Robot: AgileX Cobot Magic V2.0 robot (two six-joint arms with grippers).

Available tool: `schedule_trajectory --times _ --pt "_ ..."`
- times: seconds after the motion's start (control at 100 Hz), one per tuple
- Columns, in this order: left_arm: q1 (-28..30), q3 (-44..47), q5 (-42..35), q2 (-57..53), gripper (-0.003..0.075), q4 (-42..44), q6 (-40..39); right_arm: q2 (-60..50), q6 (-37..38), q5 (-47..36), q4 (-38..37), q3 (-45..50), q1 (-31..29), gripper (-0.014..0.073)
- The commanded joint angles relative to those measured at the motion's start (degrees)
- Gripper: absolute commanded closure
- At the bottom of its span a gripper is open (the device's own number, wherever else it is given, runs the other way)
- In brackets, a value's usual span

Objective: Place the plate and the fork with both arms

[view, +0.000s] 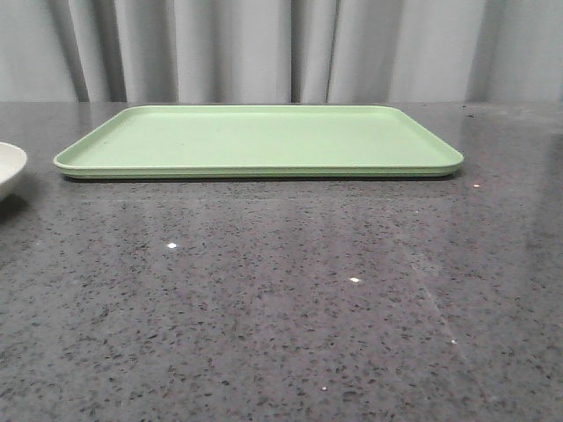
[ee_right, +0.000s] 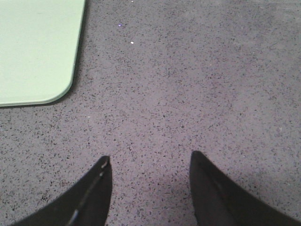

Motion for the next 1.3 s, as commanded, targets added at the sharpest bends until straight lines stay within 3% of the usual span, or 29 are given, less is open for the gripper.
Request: schedule_trajectory --times 0.0,0.27,0.49,0.7,0.83,1.29 --pt "0.00 -2.15 -4.20 0.21 0.0311 -0.08 -0.31 0.46 -0.34 -4.48 -0.41 -2.07 -0.34 0.0190" --pt "0.00 -2.15 -5.59 0.58 0.0311 -2.59 -0.31 0.46 -0.26 -4.47 -0.41 -2.07 -0.34 0.0190" --pt "0.25 -2.42 -4.92 0.58 0.0312 3.74 -0.31 0.46 -0.26 -4.47 -0.41 -2.07 -0.34 0.0190" --pt "5.92 -2.79 -1.57 1.86 0.0312 4.45 -0.41 0.46 -0.26 -4.47 -0.41 -2.07 -0.34 0.0190" --pt "10.42 -5.47 2.77 5.92 0.0312 3.73 -0.68 0.46 -0.26 -4.47 -0.41 -2.07 -0.34 0.0190" --pt "10.65 -23.78 23.23 28.95 0.0312 3.28 1.86 0.46 -0.26 -4.49 -0.41 -2.07 -0.28 0.0190"
